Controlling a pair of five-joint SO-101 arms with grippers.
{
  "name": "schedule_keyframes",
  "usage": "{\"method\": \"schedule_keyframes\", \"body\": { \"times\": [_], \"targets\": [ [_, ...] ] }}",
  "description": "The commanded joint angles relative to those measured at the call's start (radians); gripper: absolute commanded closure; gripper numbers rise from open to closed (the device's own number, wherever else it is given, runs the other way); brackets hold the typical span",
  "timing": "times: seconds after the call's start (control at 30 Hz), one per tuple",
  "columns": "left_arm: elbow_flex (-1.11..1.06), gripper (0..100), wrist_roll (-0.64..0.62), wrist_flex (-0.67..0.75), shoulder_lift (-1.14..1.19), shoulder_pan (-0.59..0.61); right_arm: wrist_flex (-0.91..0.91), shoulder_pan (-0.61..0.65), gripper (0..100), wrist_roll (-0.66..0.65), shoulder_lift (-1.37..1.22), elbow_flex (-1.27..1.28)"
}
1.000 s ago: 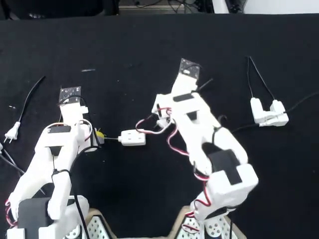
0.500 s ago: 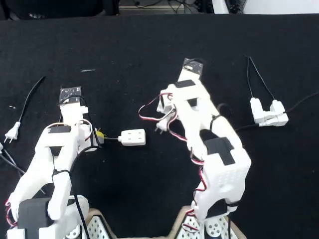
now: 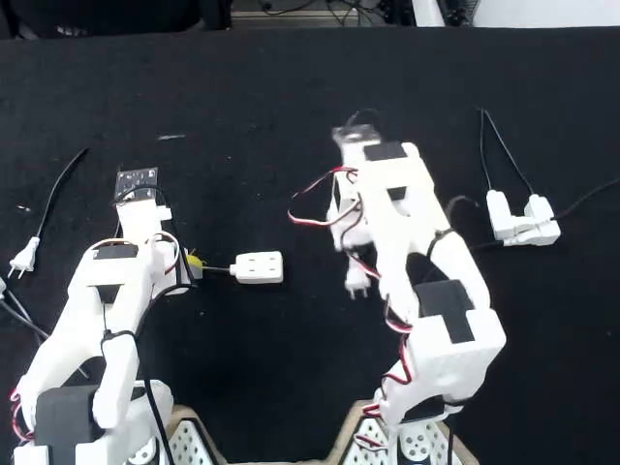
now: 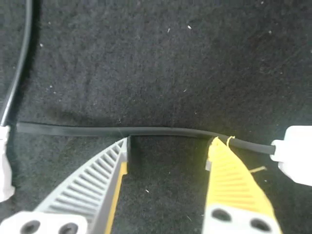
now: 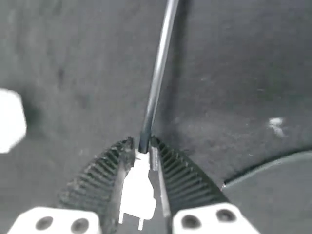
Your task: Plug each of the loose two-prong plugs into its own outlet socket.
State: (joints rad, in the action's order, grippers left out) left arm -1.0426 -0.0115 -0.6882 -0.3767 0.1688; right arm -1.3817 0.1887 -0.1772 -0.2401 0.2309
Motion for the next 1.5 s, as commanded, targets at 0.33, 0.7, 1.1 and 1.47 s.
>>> {"method": "schedule_keyframes", "body": {
  "times": [0.33,0.7,1.1,1.47],
  "targets": [
    [0.015,74,-0.009,0.015,-0.028,0.005,0.517,0.014,96.8,-0.230,0.492,0.644],
    [0.015,74,-0.009,0.015,-0.028,0.005,0.321,0.017,79.9,-0.222,0.585,0.634],
    [0.015,74,-0.009,0.015,-0.028,0.008,0.434,0.044,80.7,-0.229,0.585,0.731],
    [0.012,74,-0.009,0.015,-0.028,0.010,0.552,0.052,80.9,-0.230,0.584,0.805]
  ]
}}
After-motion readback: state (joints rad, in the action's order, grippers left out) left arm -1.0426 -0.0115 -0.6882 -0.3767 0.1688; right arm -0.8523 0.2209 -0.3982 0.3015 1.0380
